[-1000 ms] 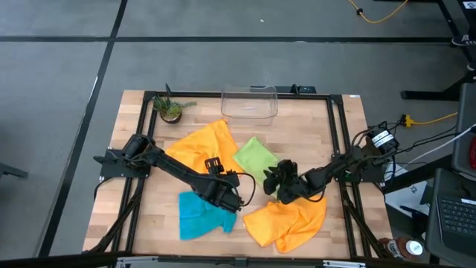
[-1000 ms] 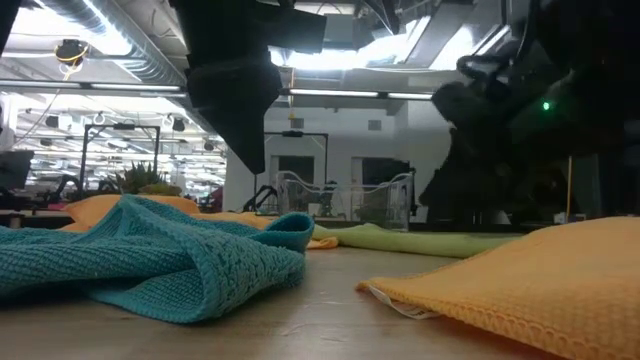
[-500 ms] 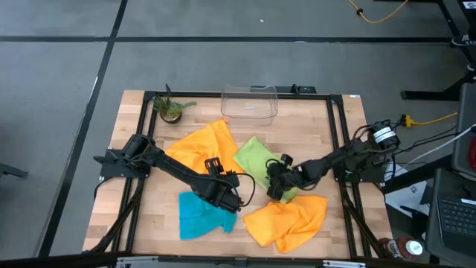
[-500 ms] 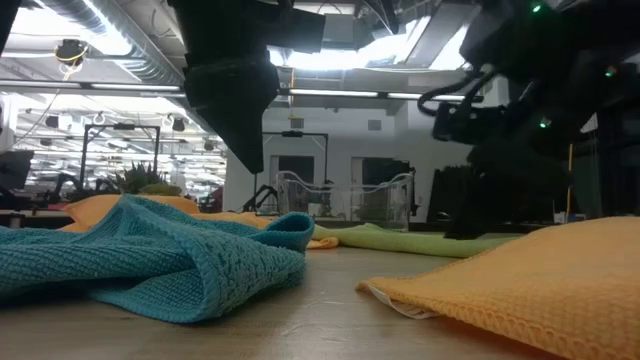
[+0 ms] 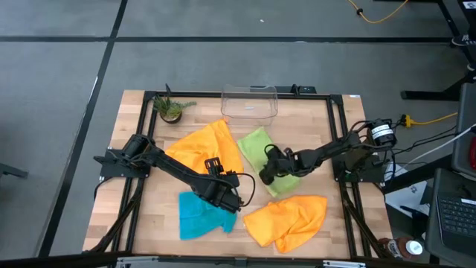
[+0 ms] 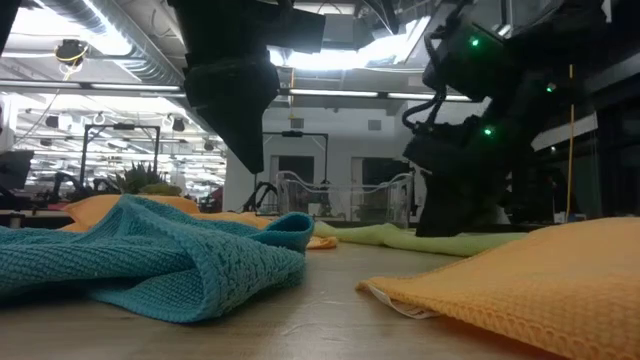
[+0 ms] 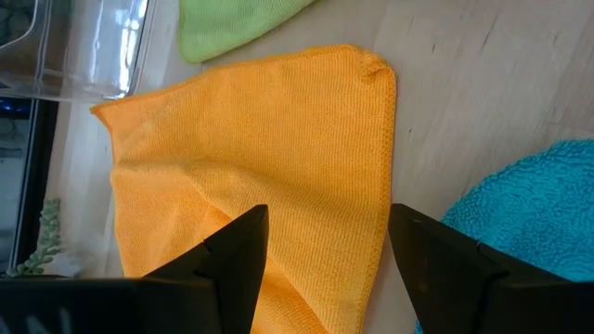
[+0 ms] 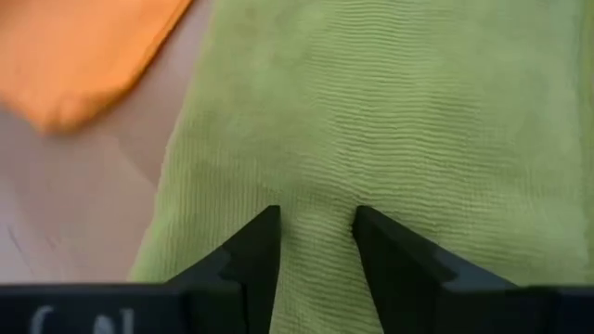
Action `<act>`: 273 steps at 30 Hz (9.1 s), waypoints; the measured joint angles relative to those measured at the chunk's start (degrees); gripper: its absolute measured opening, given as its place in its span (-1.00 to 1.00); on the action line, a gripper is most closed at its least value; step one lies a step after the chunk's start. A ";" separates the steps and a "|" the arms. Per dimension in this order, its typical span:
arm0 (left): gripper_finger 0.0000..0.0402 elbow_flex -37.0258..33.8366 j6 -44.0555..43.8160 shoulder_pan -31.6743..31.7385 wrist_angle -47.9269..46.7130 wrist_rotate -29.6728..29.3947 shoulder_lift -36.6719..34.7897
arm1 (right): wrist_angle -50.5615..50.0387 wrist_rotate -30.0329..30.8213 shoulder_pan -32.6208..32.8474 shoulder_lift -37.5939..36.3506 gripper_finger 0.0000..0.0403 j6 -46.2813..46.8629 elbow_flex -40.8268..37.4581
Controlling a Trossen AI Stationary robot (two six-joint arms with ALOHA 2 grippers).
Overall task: Fold microfiber towels
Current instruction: Fold the green microfiber cloth, then adjust the yellow microfiber cloth, then fold the green microfiber cloth
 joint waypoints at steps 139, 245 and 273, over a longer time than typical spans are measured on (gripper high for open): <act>0.08 -3.80 38.56 6.01 41.85 18.46 6.58 | -26.82 7.53 29.05 0.87 -0.26 -6.00 15.20; -1.00 -2.26 49.24 11.91 37.31 16.61 1.79 | -41.75 4.37 22.01 0.92 -1.00 5.50 21.24; -0.44 -6.07 49.56 18.32 47.15 21.46 1.79 | -42.79 -1.21 19.04 0.92 -0.16 9.24 21.24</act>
